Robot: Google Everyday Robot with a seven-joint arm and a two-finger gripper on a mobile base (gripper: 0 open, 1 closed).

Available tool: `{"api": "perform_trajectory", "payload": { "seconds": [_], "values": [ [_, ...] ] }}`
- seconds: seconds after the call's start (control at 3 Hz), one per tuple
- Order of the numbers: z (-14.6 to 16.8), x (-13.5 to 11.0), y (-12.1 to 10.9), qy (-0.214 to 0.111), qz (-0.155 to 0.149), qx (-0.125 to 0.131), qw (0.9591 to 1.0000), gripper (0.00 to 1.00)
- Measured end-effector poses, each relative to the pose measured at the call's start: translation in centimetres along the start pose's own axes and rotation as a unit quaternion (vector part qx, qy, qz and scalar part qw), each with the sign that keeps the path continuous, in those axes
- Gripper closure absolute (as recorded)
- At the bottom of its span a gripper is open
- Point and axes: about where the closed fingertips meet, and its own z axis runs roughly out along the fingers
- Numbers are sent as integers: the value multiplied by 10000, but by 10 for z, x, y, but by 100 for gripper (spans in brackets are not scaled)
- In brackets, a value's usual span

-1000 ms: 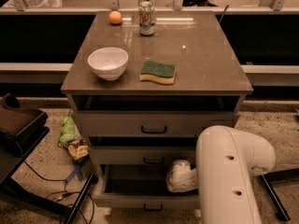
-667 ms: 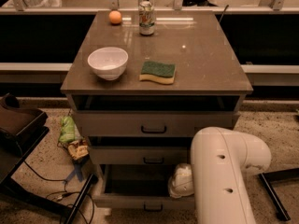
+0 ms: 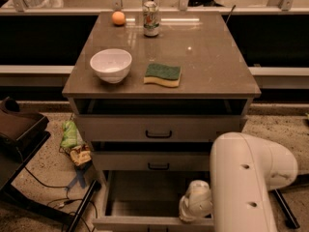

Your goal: Open bottom drawer

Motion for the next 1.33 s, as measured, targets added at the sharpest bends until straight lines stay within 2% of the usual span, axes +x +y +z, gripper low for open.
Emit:
{"api": "perform_trajectory", "payload": {
  "seconds": [0.33,0.67,1.33],
  "values": [
    [-10,2,32,-103,155,-207,9996,100],
    [-25,5,94,-339,398,-659,9964,97],
    [-27,5,92,-339,399,-659,9965,50]
  ]
}}
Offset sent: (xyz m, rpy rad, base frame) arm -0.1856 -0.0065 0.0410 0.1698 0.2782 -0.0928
